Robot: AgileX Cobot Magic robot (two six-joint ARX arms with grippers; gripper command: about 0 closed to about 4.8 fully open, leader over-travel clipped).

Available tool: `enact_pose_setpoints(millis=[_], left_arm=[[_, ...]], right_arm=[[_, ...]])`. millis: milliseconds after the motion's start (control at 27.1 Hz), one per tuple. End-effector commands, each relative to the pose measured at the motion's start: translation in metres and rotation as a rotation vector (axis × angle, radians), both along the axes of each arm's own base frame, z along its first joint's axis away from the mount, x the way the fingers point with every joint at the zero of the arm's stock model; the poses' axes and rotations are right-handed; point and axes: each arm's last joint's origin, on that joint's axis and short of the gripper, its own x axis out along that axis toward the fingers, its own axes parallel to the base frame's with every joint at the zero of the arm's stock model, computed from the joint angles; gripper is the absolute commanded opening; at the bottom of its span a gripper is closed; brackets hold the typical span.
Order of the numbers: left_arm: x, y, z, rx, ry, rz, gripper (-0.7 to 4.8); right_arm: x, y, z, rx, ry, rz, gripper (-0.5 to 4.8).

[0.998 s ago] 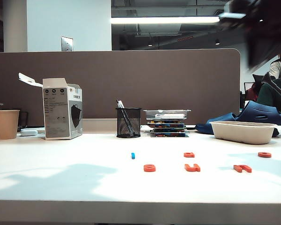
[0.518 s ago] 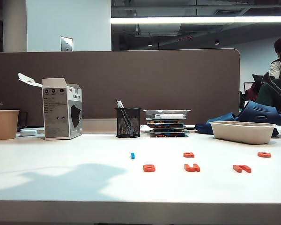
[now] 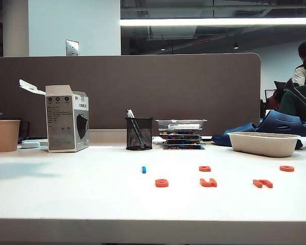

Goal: Select the appropriate letters from the row of letter magnets placed on the table to arrange into the word "sun".

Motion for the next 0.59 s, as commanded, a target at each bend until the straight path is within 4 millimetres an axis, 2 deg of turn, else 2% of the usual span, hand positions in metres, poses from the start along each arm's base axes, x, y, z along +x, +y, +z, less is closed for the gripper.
enact_pose_setpoints(millis=[37, 148, 296, 333, 407, 591], left_arm=[[-0.015, 0.041, 0.022, -0.003, -0.049, 0.126, -0.05], [-0.033, 0.069, 0.029, -0.007, -0.078, 0.246, -0.05], [-0.068, 0.087, 0.025, -0.01, -0.089, 0.349, -0.05], [-0.077, 0.088, 0.022, -0.005, -0.087, 0.362, -0.05], [-0.109, 0.091, 0.005, 0.006, -0.091, 0.399, -0.05], [-0.162, 0.094, -0.03, -0.032, -0.104, 0.396, -0.05]], right_arm=[[-0.013, 0.001, 0.002, -0.002, -0.047, 0.003, -0.06], [-0.024, 0.003, 0.002, -0.005, -0.082, 0.005, -0.06], [-0.037, 0.004, 0.003, -0.013, -0.137, 0.004, -0.06], [-0.041, 0.004, 0.002, -0.013, -0.15, 0.007, -0.06], [-0.05, 0.006, -0.002, -0.004, -0.19, 0.037, -0.06], [-0.057, 0.008, -0.013, -0.002, -0.21, 0.115, -0.06]])
